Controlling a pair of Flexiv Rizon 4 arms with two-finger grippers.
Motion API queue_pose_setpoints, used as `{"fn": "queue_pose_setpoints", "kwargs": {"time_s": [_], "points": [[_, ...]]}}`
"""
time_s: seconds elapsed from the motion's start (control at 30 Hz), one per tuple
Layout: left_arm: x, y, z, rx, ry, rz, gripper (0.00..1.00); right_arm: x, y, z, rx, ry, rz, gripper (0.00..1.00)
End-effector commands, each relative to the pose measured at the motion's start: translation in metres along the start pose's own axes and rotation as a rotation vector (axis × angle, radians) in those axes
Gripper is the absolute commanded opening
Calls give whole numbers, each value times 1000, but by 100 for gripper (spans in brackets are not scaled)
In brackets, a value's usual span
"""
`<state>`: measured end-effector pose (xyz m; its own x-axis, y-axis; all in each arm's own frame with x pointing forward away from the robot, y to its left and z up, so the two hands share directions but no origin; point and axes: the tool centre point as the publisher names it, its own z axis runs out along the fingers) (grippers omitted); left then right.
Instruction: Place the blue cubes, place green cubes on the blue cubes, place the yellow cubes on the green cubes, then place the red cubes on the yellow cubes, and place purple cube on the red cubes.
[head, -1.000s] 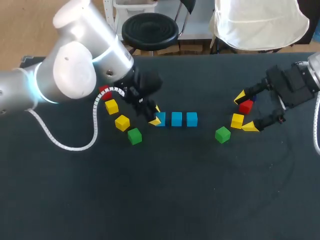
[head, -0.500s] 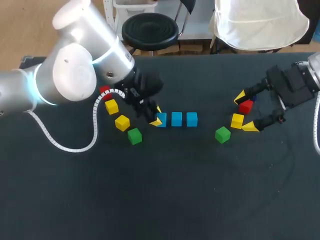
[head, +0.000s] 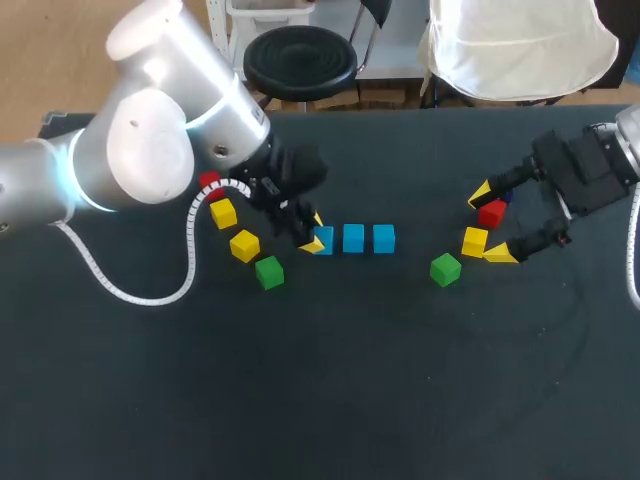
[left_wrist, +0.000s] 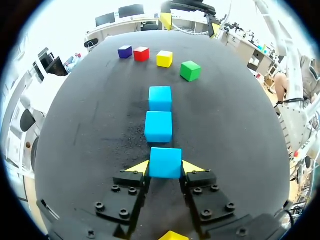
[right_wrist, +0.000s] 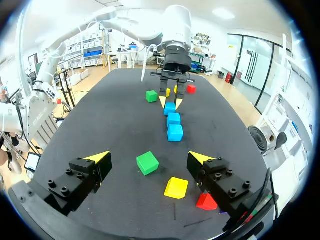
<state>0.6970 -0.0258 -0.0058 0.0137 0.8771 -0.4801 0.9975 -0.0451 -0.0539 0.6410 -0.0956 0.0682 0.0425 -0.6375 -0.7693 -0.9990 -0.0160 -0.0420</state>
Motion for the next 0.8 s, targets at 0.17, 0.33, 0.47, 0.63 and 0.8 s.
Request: {"fn": "queue_pose_setpoints", "kwargs": {"time_s": [0.17, 0.33, 0.47, 0.63, 0.8], "points": [[-1, 0, 0, 0, 1, 2, 0, 0, 0, 0, 0, -2, -1, 100], [-1, -1, 1, 1, 5, 2, 0, 0, 0, 0, 0, -2, -1, 100], [0, 0, 2, 1, 8, -3, 0, 0, 0, 0, 0, -2, -1, 100], [-1, -1, 2, 0, 8, -3, 0, 0, 0, 0, 0, -2, -1, 100], [-3, 0, -1, -9, 5, 2, 0, 0, 0, 0, 0, -2, -1, 100]]}}
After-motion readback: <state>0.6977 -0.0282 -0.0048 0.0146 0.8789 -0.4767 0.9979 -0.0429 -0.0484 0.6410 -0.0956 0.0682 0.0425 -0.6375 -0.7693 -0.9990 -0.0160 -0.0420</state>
